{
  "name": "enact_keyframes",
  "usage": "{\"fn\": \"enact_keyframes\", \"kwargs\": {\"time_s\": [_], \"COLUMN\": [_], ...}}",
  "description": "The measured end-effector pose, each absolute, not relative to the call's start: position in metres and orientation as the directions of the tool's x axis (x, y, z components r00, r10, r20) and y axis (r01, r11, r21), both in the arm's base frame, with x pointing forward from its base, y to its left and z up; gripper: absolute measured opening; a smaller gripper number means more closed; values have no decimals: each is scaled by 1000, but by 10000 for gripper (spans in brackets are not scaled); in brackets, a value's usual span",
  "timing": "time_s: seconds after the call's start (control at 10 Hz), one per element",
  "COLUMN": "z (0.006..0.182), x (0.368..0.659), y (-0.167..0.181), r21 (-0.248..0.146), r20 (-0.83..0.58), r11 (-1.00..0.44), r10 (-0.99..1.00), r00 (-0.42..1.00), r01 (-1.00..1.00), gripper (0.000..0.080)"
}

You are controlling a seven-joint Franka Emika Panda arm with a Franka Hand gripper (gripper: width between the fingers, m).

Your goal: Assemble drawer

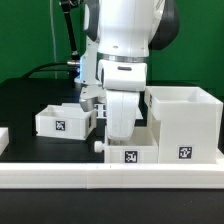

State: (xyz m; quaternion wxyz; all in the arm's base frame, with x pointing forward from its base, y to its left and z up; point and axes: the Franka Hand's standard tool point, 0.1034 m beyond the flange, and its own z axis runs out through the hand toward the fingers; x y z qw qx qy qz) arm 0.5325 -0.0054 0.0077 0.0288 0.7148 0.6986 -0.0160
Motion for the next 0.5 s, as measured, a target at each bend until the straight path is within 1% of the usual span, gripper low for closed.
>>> {"fn": "enact_keyframes", "kwargs": {"time_s": [0.1, 0.4, 0.5], "z": [8, 8, 8], "x": [533, 532, 532], "y": [-7, -7, -4], "r21": [9, 7, -3], "r20": [-66, -67, -70], "r11": [-25, -22, -9], "r10": [997, 998, 998], "r00": [26, 22, 9], "r01": [1000, 1000, 1000], "gripper": [42, 42, 42]}}
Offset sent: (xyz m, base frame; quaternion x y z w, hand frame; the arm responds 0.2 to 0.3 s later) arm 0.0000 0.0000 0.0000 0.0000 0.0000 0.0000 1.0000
